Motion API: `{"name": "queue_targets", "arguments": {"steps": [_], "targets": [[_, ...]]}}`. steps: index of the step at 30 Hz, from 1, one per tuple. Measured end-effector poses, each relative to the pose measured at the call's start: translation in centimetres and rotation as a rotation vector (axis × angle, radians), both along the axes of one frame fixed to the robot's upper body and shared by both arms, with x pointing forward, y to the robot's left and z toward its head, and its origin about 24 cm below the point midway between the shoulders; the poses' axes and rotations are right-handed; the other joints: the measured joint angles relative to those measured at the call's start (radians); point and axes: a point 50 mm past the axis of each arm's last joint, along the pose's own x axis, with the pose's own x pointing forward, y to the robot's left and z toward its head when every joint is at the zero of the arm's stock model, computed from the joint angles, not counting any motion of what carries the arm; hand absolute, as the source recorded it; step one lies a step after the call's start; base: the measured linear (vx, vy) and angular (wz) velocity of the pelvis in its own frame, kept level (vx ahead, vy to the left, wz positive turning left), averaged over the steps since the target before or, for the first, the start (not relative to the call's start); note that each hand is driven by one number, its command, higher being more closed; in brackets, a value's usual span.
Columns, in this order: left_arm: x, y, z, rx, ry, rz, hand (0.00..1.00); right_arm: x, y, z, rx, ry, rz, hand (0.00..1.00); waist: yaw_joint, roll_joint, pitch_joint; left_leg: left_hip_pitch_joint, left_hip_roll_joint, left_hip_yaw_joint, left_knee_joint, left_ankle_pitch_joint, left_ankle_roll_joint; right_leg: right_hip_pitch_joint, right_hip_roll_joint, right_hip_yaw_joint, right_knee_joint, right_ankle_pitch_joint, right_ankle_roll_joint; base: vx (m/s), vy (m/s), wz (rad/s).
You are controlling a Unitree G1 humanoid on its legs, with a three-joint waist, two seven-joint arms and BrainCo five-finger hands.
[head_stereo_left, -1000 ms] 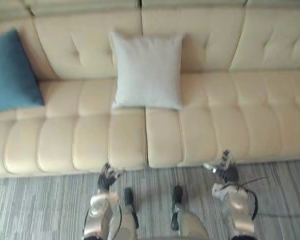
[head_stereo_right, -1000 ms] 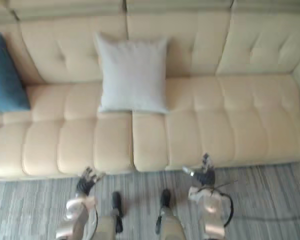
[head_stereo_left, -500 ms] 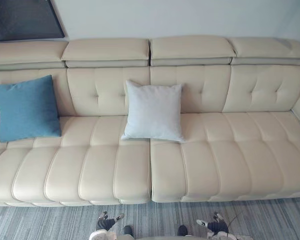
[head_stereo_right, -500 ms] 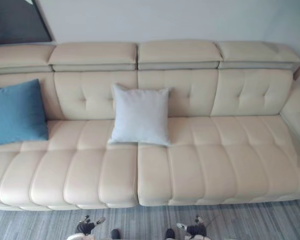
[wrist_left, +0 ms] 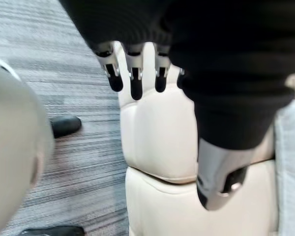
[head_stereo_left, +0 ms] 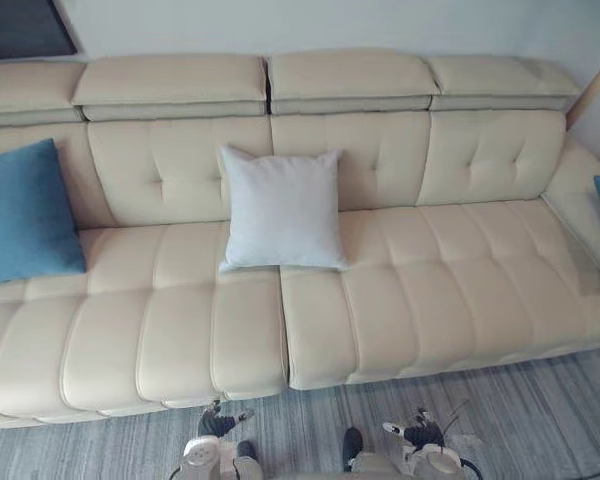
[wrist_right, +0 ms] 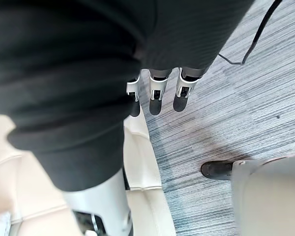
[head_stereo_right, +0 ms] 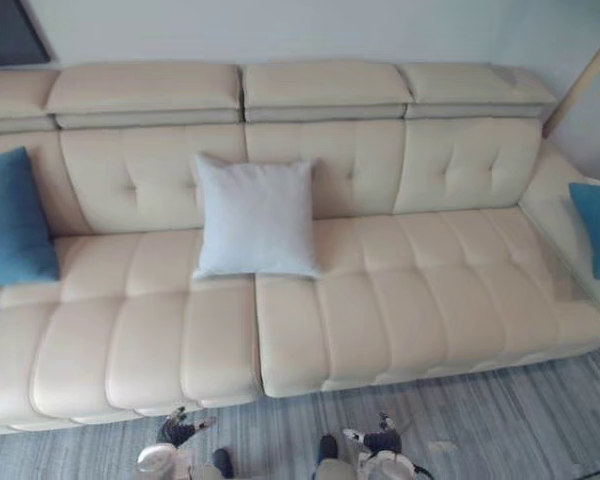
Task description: Pick up cushions and gather them together orderly.
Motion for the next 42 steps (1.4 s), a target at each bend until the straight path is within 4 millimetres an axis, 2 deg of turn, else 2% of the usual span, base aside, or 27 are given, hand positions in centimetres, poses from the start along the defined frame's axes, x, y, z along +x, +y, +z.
{"name": "queue_targets", "arguments": {"steps": [1,2,3,4,5,6,7,9,11,12,13,14,15,18,20,22,25,28,30,32,33,34,35,36,39,41,42], "targets": [[0.4,0.4,0.3,0.005,-0.018,0.018,0.0,-0.3,0.1,-0.1,0.003,0.009,-0.006,0.0,0.001,-0.028,0.002,-0.025,-0.009,0.0,0.067,-0.027,-0.003,-0.033,-0.021,-0.024,0.063,0.005,0.029,-0.04,-0.027,0.04],[0.3,0.0,0.2,-0.01,-0.018,0.031,0.0,0.3,0.0,0.1,0.0,-0.006,0.001,0.0,0.019,-0.022,-0.001,-0.053,-0.006,0.01,0.088,-0.034,0.008,-0.026,-0.016,-0.046,0.028,0.013,0.04,-0.13,0.01,-0.22],[-0.3,-0.6,-0.1,-0.03,-0.005,0.047,0.0,0.7,-0.7,0.3,-0.022,-0.012,0.0,0.0,0.039,0.019,-0.02,-0.056,0.023,0.026,0.05,-0.018,0.008,0.039,0.025,-0.045,-0.095,-0.002,0.041,-0.15,0.012,-0.33],[-0.2,-0.6,0.0,-0.034,-0.014,0.057,0.0,1.2,-0.5,0.4,-0.023,-0.027,0.002,0.0,0.045,0.011,-0.014,-0.051,0.019,0.05,0.048,-0.003,0.013,0.04,0.021,-0.05,-0.033,-0.051,0.022,-0.16,-0.037,-0.26],[0.0,-0.2,0.1,-0.028,-0.021,0.065,0.0,1.6,0.1,0.5,-0.01,-0.036,0.007,0.0,0.043,0.008,-0.003,-0.072,0.018,0.05,0.078,0.0,0.015,0.09,0.032,-0.061,-0.066,-0.1,-0.019,-0.1,-0.075,-0.24],[0.3,-0.1,0.2,-0.026,-0.029,0.059,0.0,2.3,0.3,0.7,-0.009,-0.054,0.016,0.0,0.047,-0.003,-0.003,-0.094,0.024,0.056,0.103,-0.007,0.008,0.115,0.049,-0.061,-0.157,-0.103,-0.034,-0.18,-0.083,-0.26],[0.5,-0.4,0.2,-0.034,-0.03,0.056,0.0,3.1,0.1,1.1,-0.019,-0.08,0.022,0.0,0.058,0.036,0.013,-0.118,0.053,0.055,0.129,-0.013,0.0,0.148,0.087,-0.063,-0.257,-0.072,-0.052,-0.25,-0.004,-0.32],[0.5,-1.3,0.2,-0.055,-0.036,0.056,0.0,3.6,-0.1,1.3,-0.027,-0.092,0.02,0.0,0.06,0.071,0.04,-0.118,0.08,0.054,0.129,-0.002,-0.012,0.173,0.119,-0.073,-0.324,-0.024,-0.058,-0.3,0.018,-0.14],[0.4,-1.3,0.1,-0.055,-0.031,0.056,0.0,2.7,-0.1,1.0,-0.027,-0.066,0.017,0.0,0.053,0.075,0.041,-0.115,0.073,0.037,0.095,0.023,-0.022,0.163,0.118,-0.077,-0.32,-0.02,-0.055,-0.21,-0.002,0.13],[0.3,-1.1,0.1,-0.052,-0.029,0.057,0.0,2.1,-0.1,0.7,-0.027,-0.047,0.013,0.0,0.052,0.065,0.033,-0.111,0.058,0.03,0.054,0.036,-0.043,0.15,0.107,-0.078,-0.322,-0.019,-0.057,-0.15,0.024,0.13],[0.6,-0.9,0.3,-0.043,-0.037,0.053,0.0,2.0,-0.1,0.7,-0.028,-0.044,0.011,0.0,0.049,0.049,0.033,-0.122,0.048,0.014,0.063,0.04,-0.034,0.133,0.095,-0.077,-0.324,-0.01,-0.062,-0.12,0.038,0.0],[0.7,-0.9,0.3,-0.043,-0.041,0.051,0.0,1.9,-0.2,0.7,-0.033,-0.042,0.008,0.0,0.048,0.052,0.034,-0.134,0.044,-0.016,0.103,0.037,-0.031,0.126,0.093,-0.074,-0.324,-0.005,-0.064,-0.09,0.092,-0.22],[0.6,-0.9,0.3,-0.045,-0.037,0.052,0.0,2.0,-0.4,0.7,-0.043,-0.043,0.006,0.0,0.05,0.056,0.032,-0.149,0.035,-0.08,0.186,-0.021,0.009,0.115,0.09,-0.066,-0.317,-0.001,-0.064,-0.08,0.151,-0.44],[0.6,-1.2,0.2,-0.052,-0.033,0.049,0.0,1.9,-0.2,0.7,-0.036,-0.041,0.003,0.0,0.05,0.065,0.03,-0.133,0.012,-0.185,0.294,-0.173,-0.014,0.094,0.096,0.012,-0.289,-0.001,-0.057,-0.05,0.192,-0.63],[0.3,-0.8,0.1,-0.044,-0.023,0.054,0.0,1.0,0.6,0.3,-0.007,-0.021,-0.006,0.0,0.046,0.051,0.015,-0.121,-0.005,-0.152,0.275,-0.191,-0.008,0.093,0.092,0.052,-0.305,0.016,-0.036,0.01,0.199,-0.53],[0.3,-1.0,0.1,-0.042,-0.015,0.029,0.0,0.6,1.2,0.1,0.019,-0.011,-0.017,0.0,0.029,0.031,0.002,-0.111,-0.033,-0.128,0.249,-0.195,-0.003,0.086,0.075,0.083,-0.311,0.02,-0.036,0.07,0.193,-0.28],[0.3,-1.6,0.0,-0.044,-0.003,-0.015,0.0,0.1,0.8,-0.1,0.026,0.002,-0.044,0.0,0.02,0.022,-0.006,-0.085,-0.074,-0.122,0.217,-0.199,0.004,0.082,0.066,0.144,-0.339,0.049,-0.016,0.03,0.093,-0.21],[-0.1,-1.5,-0.3,-0.043,0.016,-0.013,0.0,0.0,0.4,-0.1,0.026,0.001,-0.065,0.0,0.023,0.04,-0.019,-0.068,-0.067,-0.063,0.203,-0.206,0.009,0.053,0.081,0.201,-0.347,0.064,-0.02,0.13,0.051,-0.6],[-0.5,-1.5,-0.5,-0.043,0.037,-0.012,0.0,0.1,0.4,-0.1,0.027,0.005,-0.063,0.0,0.022,0.056,-0.027,-0.062,-0.045,-0.021,0.201,-0.214,0.002,0.036,0.108,0.216,-0.368,0.106,-0.025,0.15,0.015,-1.11],[-0.8,-1.4,-0.7,-0.045,0.054,-0.006,0.0,1.0,0.7,0.0,0.033,-0.001,-0.051,0.0,0.022,0.073,-0.029,-0.045,0.004,0.063,0.19,-0.2,0.019,0.012,0.137,0.101,-0.397,0.163,-0.097,0.16,-0.038,-1.43],[-1.0,-1.4,-0.8,-0.045,0.068,-0.004,0.0,1.7,0.7,0.0,0.033,-0.005,-0.042,0.0,0.018,0.082,-0.027,-0.03,0.032,0.126,0.183,-0.197,0.023,-0.011,0.116,-0.102,-0.345,0.12,-0.174,0.12,-0.061,-1.45],[-1.0,-1.4,-0.9,-0.045,0.074,-0.007,0.0,1.7,0.5,0.0,0.029,0.006,-0.038,0.0,0.019,0.079,-0.027,-0.001,0.028,0.172,0.169,-0.196,0.022,-0.017,0.081,-0.304,-0.296,0.078,-0.198,0.12,-0.072,-1.4],[-1.0,-1.4,-0.9,-0.045,0.077,-0.009,0.0,1.7,0.3,-0.1,0.023,0.011,-0.037,0.0,0.019,0.076,-0.027,0.015,0.019,0.181,0.166,-0.196,0.022,-0.009,0.071,-0.372,-0.287,0.064,-0.201,0.14,-0.084,-1.28],[-0.8,-1.5,-0.9,-0.046,0.075,-0.012,0.0,1.7,-0.6,0.0,-0.001,0.011,-0.037,0.0,0.017,0.088,-0.018,0.044,0.008,0.167,0.16,-0.198,0.021,0.013,0.076,-0.387,-0.291,0.057,-0.2,0.16,-0.106,-1.06],[-0.1,-1.6,-0.7,-0.038,0.064,-0.038,0.0,1.0,-2.1,-0.1,-0.038,0.041,-0.041,0.0,0.014,0.111,-0.017,0.076,0.007,0.122,0.151,-0.198,0.021,0.014,0.116,-0.302,-0.311,0.04,-0.177,0.15,-0.116,-0.84],[0.1,-1.2,-0.6,-0.024,0.066,-0.052,0.0,0.6,-2.4,-0.2,-0.044,0.053,-0.049,0.0,0.003,0.107,-0.013,0.049,0.042,0.102,0.25,-0.203,0.011,0.024,0.133,-0.286,-0.312,0.005,-0.166,0.09,-0.103,-0.28],[0.1,-1.2,-0.6,-0.019,0.065,-0.06,0.0,0.0,-2.3,-0.4,-0.034,0.064,-0.064,0.0,-0.003,0.103,0.006,0.008,0.087,0.075,0.403,-0.202,0.011,0.058,0.151,-0.28,-0.319,-0.006,-0.168,0.09,-0.126,-0.1]]}}
